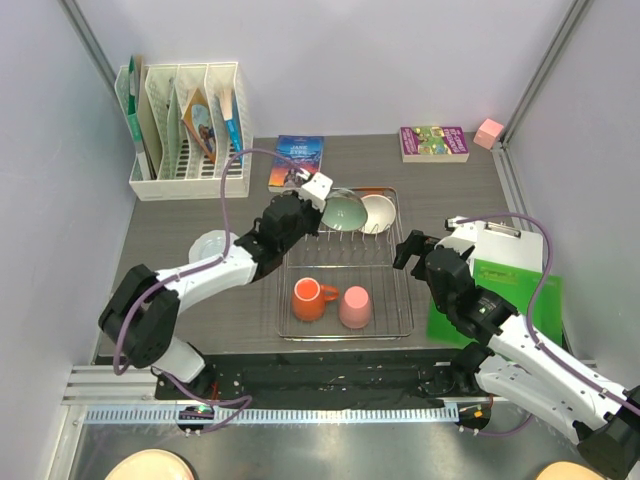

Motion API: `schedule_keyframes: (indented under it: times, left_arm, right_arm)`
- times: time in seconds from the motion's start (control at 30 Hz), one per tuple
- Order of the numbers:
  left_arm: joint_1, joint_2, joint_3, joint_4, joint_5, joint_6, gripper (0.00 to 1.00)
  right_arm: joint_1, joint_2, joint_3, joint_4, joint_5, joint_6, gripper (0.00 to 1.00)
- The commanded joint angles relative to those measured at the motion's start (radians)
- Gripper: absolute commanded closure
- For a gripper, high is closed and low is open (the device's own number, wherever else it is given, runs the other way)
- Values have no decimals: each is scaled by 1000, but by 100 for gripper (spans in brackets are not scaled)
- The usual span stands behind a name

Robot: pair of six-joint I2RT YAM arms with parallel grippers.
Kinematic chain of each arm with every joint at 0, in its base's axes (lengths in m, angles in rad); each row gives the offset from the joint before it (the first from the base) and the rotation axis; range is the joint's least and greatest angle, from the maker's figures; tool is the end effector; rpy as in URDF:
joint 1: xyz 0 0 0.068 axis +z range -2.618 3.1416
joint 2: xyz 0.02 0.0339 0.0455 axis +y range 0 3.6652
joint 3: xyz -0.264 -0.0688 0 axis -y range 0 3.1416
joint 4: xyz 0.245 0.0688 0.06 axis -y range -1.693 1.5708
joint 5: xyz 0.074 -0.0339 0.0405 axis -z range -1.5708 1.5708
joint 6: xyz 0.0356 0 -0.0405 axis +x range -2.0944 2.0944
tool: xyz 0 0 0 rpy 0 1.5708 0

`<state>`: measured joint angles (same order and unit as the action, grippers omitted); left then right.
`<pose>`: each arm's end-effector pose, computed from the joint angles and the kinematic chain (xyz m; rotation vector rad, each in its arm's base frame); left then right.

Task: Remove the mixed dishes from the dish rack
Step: Pick up the bowl from the dish rack.

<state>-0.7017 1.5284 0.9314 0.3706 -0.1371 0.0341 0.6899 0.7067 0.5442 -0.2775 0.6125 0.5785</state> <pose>0.2717 -0.2233 0.2646 0.5576 1.7209 -0.3538 0.1395 0.0886 0.2606 0.2742 1.9140 0.2299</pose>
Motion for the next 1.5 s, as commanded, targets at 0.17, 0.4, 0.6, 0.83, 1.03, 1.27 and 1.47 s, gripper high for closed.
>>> schedule_keyframes:
  times: [0.17,0.4,0.6,0.83,1.03,1.27,1.47]
  left_arm:
    - [-65,-189,64,72,-122,3,100]
    - [-62,97,791,-939,-156,-295,100]
    - [-62,363,1265,-1439,19,-433,100]
    - [-62,372,1299,-1446,221,-523,100]
    - [-62,231,1071,-1293,237,-569,100]
    - [-62,179,994,-1253,225,-577,100]
    - [-62,164,983,-1227,222,-574,100]
  right_arm:
    - [0,-15,72,0,39,4,0]
    - [-1,-46,229,-77,-19,-25,9]
    - [0,65,457,-198,23,-63,9]
    - [-1,184,595,-223,79,-112,8]
    - [-21,309,646,-256,9,-48,9]
    - [-102,382,691,-267,-224,14,27]
    - [-105,410,697,-281,-362,52,31]
